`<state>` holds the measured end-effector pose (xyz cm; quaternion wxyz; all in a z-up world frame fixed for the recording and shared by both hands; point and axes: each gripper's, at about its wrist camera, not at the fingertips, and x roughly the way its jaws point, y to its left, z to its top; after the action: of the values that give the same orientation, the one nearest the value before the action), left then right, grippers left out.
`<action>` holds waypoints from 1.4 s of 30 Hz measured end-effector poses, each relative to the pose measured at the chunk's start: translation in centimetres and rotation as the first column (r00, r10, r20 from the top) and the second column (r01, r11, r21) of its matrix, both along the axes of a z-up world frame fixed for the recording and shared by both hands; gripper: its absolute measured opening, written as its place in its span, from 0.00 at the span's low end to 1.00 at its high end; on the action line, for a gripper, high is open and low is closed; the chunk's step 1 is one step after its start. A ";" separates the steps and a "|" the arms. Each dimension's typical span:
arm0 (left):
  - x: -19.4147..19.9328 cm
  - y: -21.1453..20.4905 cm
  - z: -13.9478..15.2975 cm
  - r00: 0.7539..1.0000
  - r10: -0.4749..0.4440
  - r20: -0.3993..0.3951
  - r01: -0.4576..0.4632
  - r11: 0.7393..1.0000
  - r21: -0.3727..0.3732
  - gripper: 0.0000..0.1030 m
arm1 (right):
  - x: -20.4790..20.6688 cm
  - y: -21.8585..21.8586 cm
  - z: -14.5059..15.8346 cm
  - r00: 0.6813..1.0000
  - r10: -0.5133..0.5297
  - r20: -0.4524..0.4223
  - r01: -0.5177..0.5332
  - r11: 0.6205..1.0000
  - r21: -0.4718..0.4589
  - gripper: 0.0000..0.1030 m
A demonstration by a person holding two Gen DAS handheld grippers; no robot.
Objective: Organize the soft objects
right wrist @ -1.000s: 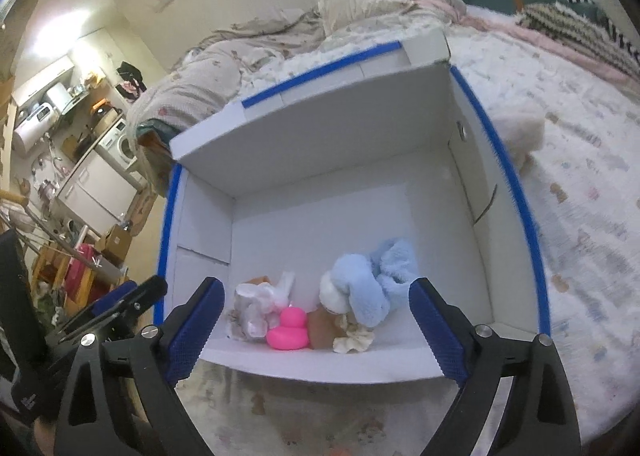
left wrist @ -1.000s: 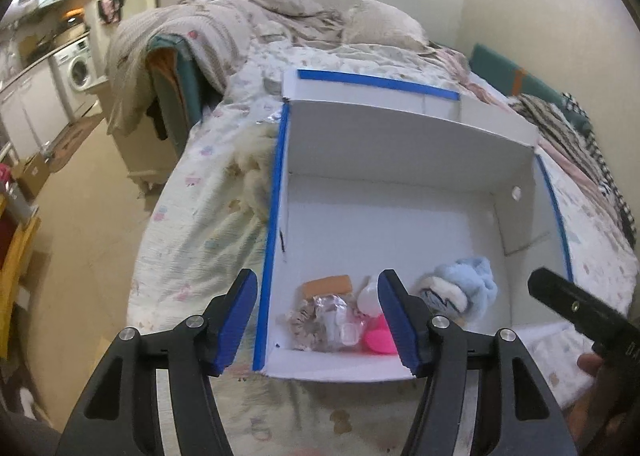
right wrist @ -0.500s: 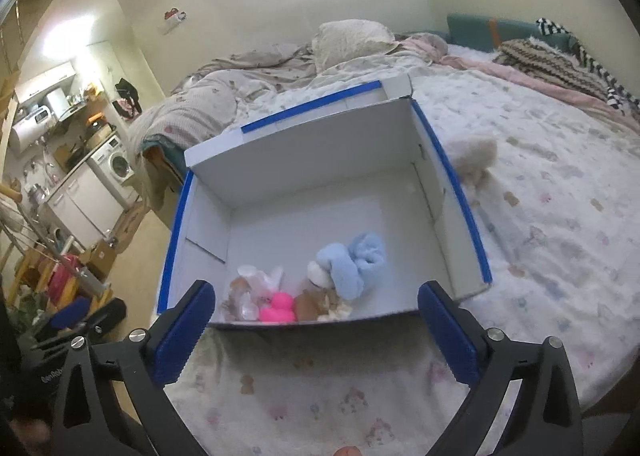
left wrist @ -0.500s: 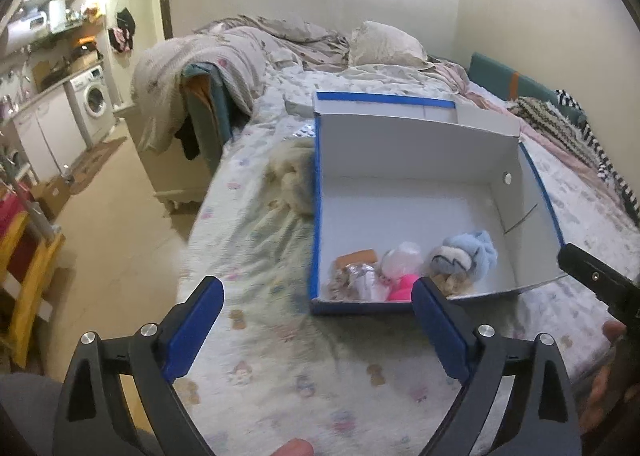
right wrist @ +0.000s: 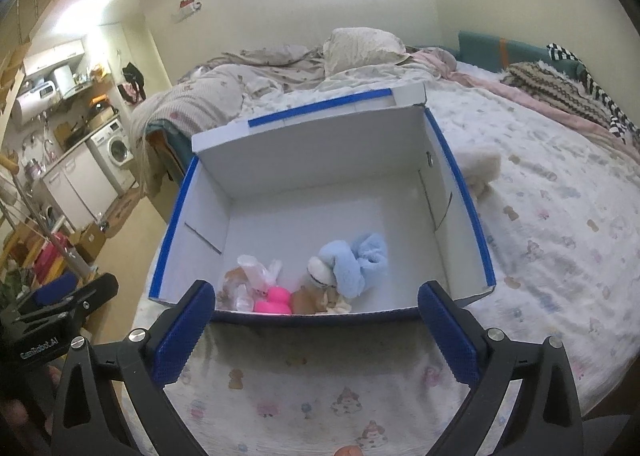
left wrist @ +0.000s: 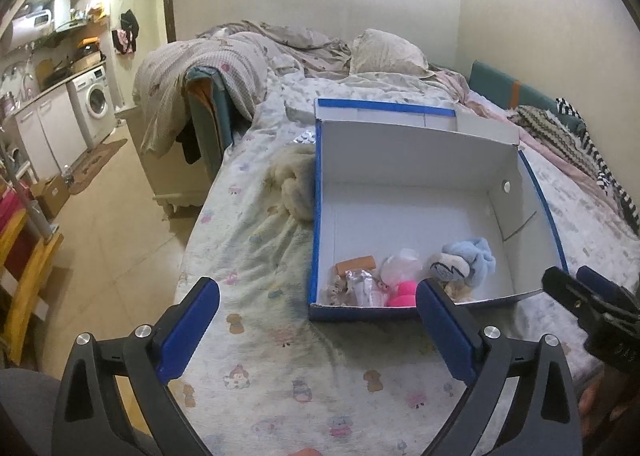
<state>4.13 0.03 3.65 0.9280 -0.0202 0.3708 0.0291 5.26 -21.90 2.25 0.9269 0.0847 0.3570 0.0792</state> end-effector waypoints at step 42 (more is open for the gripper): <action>0.0 -0.6 0.0 1.000 -0.023 0.011 0.023 1.000 -0.020 0.95 | 0.4 0.3 -0.3 1.000 -0.008 -0.018 0.008 1.000 -0.029 1.00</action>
<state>4.14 -0.56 3.69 0.9301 -0.0253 0.3661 0.0147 5.62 -21.55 1.96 0.9251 0.0736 0.3661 0.0695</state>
